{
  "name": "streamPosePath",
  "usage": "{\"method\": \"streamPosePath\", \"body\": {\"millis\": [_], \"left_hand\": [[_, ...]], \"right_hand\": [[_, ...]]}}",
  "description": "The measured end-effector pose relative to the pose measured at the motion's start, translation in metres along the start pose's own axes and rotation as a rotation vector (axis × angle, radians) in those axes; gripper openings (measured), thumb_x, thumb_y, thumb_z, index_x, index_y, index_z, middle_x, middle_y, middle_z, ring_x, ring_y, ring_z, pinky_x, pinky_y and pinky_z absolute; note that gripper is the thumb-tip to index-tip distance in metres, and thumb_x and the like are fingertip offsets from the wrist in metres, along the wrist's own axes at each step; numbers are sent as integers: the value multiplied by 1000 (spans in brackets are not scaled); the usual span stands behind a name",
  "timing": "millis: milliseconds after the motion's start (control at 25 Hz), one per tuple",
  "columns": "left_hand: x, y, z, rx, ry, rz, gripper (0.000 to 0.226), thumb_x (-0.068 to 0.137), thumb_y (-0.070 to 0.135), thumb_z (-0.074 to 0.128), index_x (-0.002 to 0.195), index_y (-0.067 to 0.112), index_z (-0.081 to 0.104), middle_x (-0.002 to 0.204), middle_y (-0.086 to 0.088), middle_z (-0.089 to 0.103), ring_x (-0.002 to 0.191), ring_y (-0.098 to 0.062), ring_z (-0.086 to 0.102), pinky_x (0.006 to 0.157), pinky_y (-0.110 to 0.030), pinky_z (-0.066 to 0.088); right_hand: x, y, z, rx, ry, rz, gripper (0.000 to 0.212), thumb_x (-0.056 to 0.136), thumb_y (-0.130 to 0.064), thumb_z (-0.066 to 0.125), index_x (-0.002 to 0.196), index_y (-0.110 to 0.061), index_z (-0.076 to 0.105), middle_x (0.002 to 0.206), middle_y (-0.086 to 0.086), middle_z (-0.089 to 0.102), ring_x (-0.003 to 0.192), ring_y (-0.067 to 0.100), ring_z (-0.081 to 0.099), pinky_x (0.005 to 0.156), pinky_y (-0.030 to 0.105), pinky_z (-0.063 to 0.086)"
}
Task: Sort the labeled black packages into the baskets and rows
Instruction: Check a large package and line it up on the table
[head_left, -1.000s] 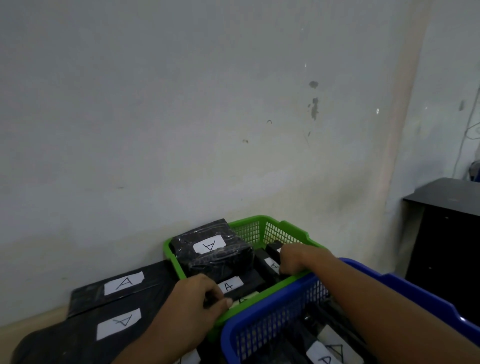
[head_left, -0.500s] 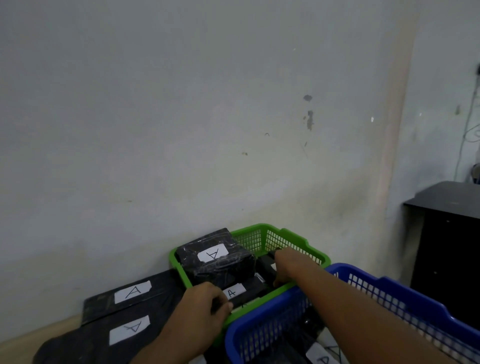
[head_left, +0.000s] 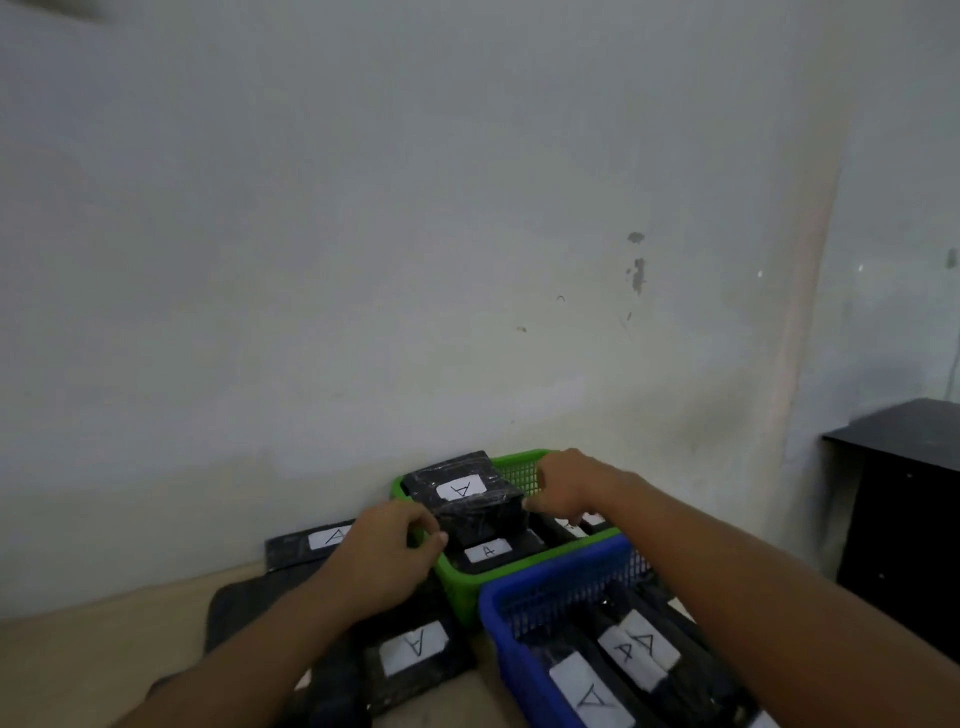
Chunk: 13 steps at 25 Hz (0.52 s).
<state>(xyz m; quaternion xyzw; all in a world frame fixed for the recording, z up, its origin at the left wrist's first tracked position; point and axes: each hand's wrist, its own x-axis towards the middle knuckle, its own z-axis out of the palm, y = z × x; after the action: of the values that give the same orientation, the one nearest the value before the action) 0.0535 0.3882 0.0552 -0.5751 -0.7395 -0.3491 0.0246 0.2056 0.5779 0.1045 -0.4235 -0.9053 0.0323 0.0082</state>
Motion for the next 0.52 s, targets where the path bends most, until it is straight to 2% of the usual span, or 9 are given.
{"method": "streamPosePath", "body": {"millis": [120,240,400,520], "left_hand": [[-33,0,-37,2,41,-38,11,88,32,62,88,23,69,97,4,69,92,-11,61,82,-24,47],[-73,-6,-73,29,70,-52,19,91,32,59,96,18,70,105,2,66,93,-10,55,79,-21,39],[-144,-34,-123,67,124,-140,24,92,32,57,105,15,70,114,-1,67,104,-13,58,82,-17,38],[-204,-70,-160,94,181,-259,25,92,35,58,104,16,70,116,0,66,109,-14,57,85,-19,37]], "right_hand": [[-45,-46,-15,7,-9,-121,38,91,-43,58,89,-6,66,81,10,72,76,25,71,61,28,49],[-80,-97,-14,-20,9,-242,46,92,-45,57,104,-2,69,98,16,73,81,26,71,67,31,52],[-115,-181,7,-36,-3,-392,41,89,-51,60,102,-13,67,95,9,72,81,19,66,68,30,48],[-139,-252,26,-9,-32,-535,41,90,-49,60,111,-14,63,108,7,67,87,21,65,80,34,52]]}}
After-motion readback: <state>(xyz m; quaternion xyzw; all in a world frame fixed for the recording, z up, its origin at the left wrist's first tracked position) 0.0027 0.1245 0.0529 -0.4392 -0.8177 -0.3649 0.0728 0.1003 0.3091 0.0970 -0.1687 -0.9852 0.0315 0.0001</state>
